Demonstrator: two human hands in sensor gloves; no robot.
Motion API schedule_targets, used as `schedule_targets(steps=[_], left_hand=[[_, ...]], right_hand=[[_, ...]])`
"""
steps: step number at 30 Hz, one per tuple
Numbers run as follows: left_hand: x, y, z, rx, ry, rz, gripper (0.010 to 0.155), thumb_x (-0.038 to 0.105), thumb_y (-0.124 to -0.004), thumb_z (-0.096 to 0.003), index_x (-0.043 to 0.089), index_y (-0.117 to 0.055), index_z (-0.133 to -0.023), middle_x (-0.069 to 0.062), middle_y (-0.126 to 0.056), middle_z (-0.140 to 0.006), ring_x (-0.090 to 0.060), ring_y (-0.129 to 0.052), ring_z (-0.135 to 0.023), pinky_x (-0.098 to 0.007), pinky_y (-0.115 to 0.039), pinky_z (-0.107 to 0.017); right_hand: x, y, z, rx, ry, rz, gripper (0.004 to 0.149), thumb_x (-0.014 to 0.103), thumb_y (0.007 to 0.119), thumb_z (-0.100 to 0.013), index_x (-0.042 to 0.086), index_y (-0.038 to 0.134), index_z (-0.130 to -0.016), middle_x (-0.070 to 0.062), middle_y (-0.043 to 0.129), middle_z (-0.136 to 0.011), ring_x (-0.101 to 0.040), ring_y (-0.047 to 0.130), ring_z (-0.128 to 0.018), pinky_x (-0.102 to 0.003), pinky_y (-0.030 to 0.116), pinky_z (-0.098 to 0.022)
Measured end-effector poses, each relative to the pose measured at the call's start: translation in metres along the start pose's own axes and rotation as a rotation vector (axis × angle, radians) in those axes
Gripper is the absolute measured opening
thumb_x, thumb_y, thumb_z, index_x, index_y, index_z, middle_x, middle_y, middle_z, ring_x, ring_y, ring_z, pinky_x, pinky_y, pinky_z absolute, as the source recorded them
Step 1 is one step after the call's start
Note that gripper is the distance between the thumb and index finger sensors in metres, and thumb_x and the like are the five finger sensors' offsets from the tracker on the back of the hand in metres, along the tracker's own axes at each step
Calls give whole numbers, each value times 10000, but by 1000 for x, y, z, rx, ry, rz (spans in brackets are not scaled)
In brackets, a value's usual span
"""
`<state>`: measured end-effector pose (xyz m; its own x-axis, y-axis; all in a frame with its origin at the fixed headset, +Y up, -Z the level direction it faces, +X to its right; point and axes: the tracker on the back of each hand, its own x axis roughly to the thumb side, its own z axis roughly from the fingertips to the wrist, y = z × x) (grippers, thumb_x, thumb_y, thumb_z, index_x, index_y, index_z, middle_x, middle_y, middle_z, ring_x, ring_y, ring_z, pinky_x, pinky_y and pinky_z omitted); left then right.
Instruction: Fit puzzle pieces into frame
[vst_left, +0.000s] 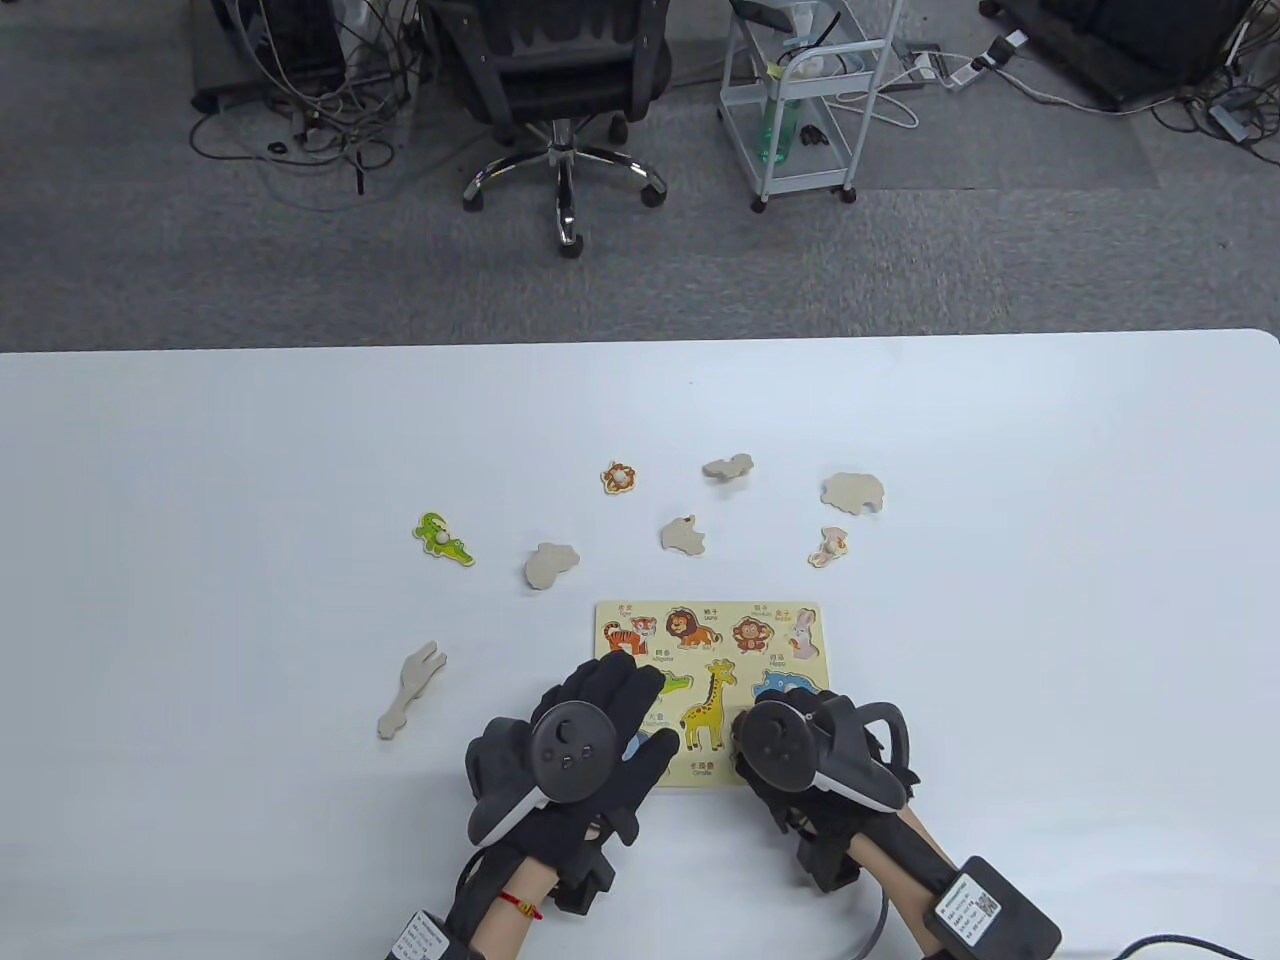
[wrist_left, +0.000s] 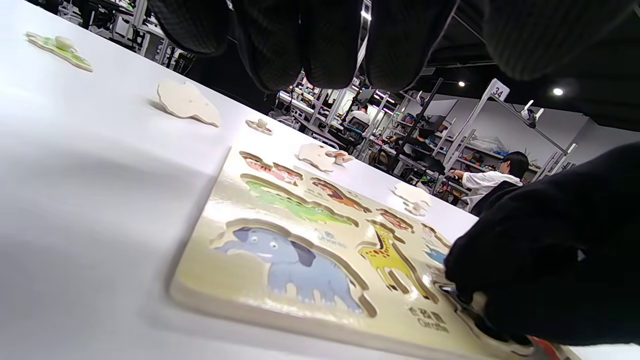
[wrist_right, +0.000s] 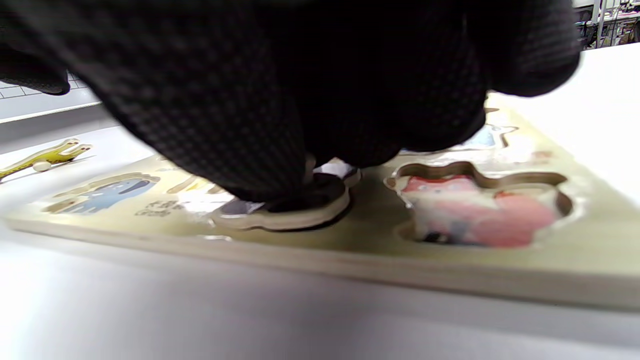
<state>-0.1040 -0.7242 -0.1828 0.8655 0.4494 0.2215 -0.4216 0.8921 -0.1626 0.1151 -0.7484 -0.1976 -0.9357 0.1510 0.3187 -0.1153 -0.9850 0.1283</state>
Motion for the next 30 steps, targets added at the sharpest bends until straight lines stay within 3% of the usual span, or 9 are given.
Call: schedule_targets(steps=[11, 18, 27, 30], left_hand=[[1, -1, 0, -9, -4, -17, 656, 637, -713, -468, 329, -683, -1047, -31, -640, -1178, -360, -676, -1088, -562, -561, -759], [2, -1, 0, -14, -5, -32, 649, 631, -713, -471, 327, -688, -1045, -38, -640, -1178, -377, -684, -1079, -565, -554, -760], [1, 3, 1, 12, 2, -58, 650, 629, -715, -470, 324, -691, -1044, -38, -640, -1177, -375, -688, -1078, -567, -552, -760], [1, 2, 1, 7, 4, -71, 649, 629, -714, -471, 327, -688, -1045, -35, -639, -1178, -375, -686, -1079, -567, -550, -761]], right_hand=[[1, 1, 0, 5, 11, 24, 416, 327, 1052, -337, 161, 973, -710, -117, 1008, -704, -308, 1001, -463, -518, 854, -437], [-1, -2, 2, 37, 28, 45, 496, 398, 992, -359, 165, 928, -793, -143, 966, -791, -335, 990, -502, -536, 835, -452], [-34, -68, 8, -97, 117, -148, 495, 330, 1008, -375, 181, 912, -838, -141, 950, -875, -401, 976, -685, -601, 780, -550], [-49, -89, 2, -126, 138, -124, 489, 312, 1010, -379, 185, 911, -841, -137, 950, -883, -406, 971, -713, -612, 771, -568]])
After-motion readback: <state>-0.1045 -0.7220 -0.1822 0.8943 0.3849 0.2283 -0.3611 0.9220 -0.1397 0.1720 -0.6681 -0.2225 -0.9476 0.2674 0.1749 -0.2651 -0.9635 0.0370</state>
